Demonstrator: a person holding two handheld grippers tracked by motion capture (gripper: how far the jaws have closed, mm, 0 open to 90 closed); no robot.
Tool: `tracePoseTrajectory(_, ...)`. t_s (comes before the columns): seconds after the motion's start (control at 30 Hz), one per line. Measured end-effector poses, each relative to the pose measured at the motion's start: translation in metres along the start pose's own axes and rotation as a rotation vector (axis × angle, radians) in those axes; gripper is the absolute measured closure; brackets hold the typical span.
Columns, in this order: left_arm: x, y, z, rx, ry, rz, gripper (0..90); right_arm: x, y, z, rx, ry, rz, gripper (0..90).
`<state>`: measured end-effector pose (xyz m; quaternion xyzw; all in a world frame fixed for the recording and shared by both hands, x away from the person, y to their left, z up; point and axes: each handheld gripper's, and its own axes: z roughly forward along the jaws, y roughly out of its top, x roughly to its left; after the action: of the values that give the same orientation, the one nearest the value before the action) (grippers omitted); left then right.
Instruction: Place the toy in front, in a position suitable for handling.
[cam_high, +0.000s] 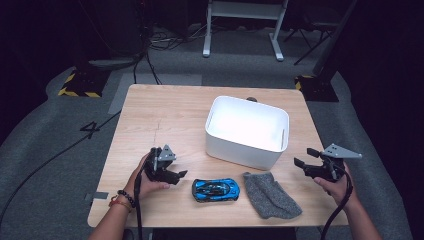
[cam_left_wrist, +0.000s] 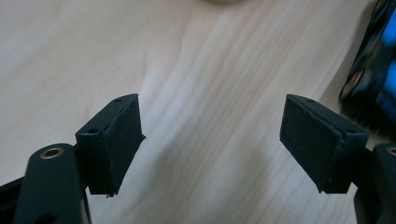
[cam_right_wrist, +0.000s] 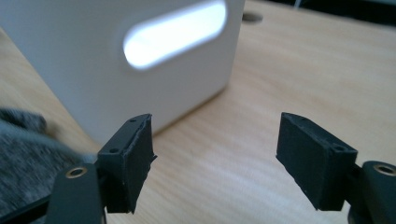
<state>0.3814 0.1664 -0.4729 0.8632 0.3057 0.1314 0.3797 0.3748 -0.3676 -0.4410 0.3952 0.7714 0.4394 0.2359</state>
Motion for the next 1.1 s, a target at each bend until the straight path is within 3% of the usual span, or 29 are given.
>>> tracePoseTrajectory(0.17,0.003,0.025,-0.001,-0.061,0.011,-0.011,22.1,0.004,0.024,-0.011,-0.058,-0.006,-0.020,27.9)
tracePoseTrajectory(0.23,0.003,0.037,0.002,-0.062,0.090,-0.034,22.5,0.005,0.033,-0.012,-0.074,-0.008,-0.024,26.8)
tracePoseTrajectory(0.27,0.005,0.043,0.002,-0.056,0.102,-0.044,22.6,0.005,0.037,-0.013,-0.081,-0.014,-0.028,26.6)
tracePoseTrajectory(0.4,0.008,0.057,-0.002,-0.097,0.099,-0.037,22.5,0.003,0.053,-0.015,-0.106,-0.023,-0.032,27.0)
tracePoseTrajectory(0.53,0.007,0.067,-0.012,-0.140,0.086,-0.023,22.5,0.006,0.065,-0.011,-0.093,-0.013,-0.033,26.9)
tracePoseTrajectory(0.83,0.002,0.076,-0.022,-0.205,0.067,-0.019,22.3,0.018,0.077,-0.002,-0.088,0.032,-0.032,26.6)
tracePoseTrajectory(1.1,-0.004,0.091,-0.021,-0.273,-0.012,-0.017,21.9,0.023,0.085,0.024,0.026,0.030,0.025,26.7)
